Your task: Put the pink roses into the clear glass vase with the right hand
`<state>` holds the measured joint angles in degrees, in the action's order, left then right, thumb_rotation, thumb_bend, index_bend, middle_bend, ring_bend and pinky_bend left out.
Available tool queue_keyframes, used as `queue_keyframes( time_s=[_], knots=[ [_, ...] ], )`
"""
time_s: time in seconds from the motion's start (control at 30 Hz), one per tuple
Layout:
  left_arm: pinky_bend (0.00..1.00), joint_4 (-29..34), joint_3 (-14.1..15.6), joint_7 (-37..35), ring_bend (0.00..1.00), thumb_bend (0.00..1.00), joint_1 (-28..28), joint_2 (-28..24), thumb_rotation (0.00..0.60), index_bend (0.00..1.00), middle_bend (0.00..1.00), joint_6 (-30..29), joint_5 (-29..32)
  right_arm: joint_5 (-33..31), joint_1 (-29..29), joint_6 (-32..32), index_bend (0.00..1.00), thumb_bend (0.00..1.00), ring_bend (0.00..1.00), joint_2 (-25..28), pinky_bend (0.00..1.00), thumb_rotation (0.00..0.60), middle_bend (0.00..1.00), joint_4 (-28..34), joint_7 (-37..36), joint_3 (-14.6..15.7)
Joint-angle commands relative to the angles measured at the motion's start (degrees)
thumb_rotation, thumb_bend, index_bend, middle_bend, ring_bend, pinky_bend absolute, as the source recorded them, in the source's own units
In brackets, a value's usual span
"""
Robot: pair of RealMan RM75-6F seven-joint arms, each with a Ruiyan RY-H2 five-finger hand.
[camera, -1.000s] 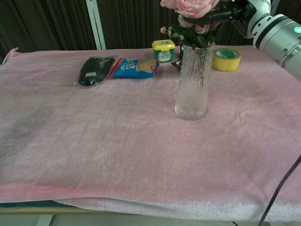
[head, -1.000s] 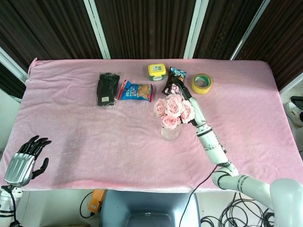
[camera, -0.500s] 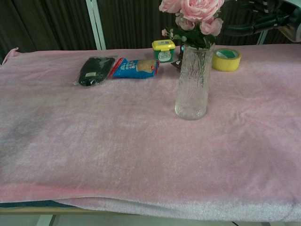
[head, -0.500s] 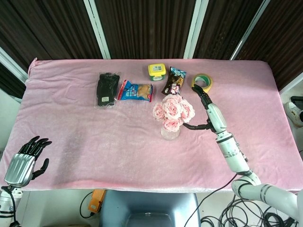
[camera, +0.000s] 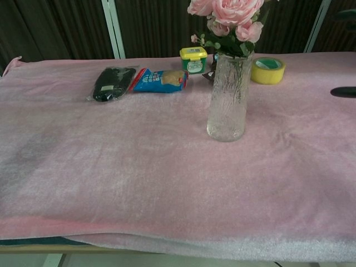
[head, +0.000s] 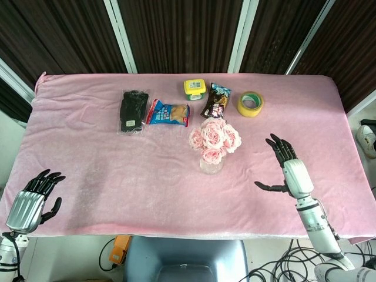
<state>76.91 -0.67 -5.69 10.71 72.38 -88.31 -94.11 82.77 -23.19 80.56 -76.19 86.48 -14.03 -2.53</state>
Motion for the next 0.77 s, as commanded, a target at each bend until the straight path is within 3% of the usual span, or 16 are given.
queue_keyframes(
  time_s=[0.03, 0.17, 0.33, 0.77],
  knots=[
    [0.27, 0.16, 0.06, 0.02, 0.1, 0.46, 0.09, 0.0, 0.6, 0.24, 0.21, 0.17, -0.04, -8.41, 5.43, -1.28, 0.0, 0.05, 0.0, 4.26, 0.08, 0.6, 0.0, 9.29, 15.63, 3.07],
    [0.27, 0.26, -0.13, 0.03, 0.1, 0.46, 0.16, 0.02, 0.6, 0.24, 0.21, 0.2, 0.17, -14.3, 5.67, -2.56, 0.0, 0.05, 0.0, 4.78, 0.15, 0.6, 0.0, 13.21, 25.63, 2.22],
    [0.27, 0.27, -0.02, 0.19, 0.1, 0.46, 0.29, 0.04, 0.6, 0.24, 0.21, 0.52, 0.11, -16.07, 6.87, -0.09, 0.0, 0.05, 0.0, 3.6, 0.17, 0.6, 0.0, 15.66, 34.53, 2.1],
    [0.27, 0.49, 0.24, 0.03, 0.1, 0.46, 0.32, -0.19, 0.6, 0.24, 0.21, 0.72, -0.02, -14.3, 8.17, 0.28, 0.0, 0.05, 0.0, 2.97, 0.17, 0.6, 0.0, 16.22, 35.86, 1.49]
  ],
)
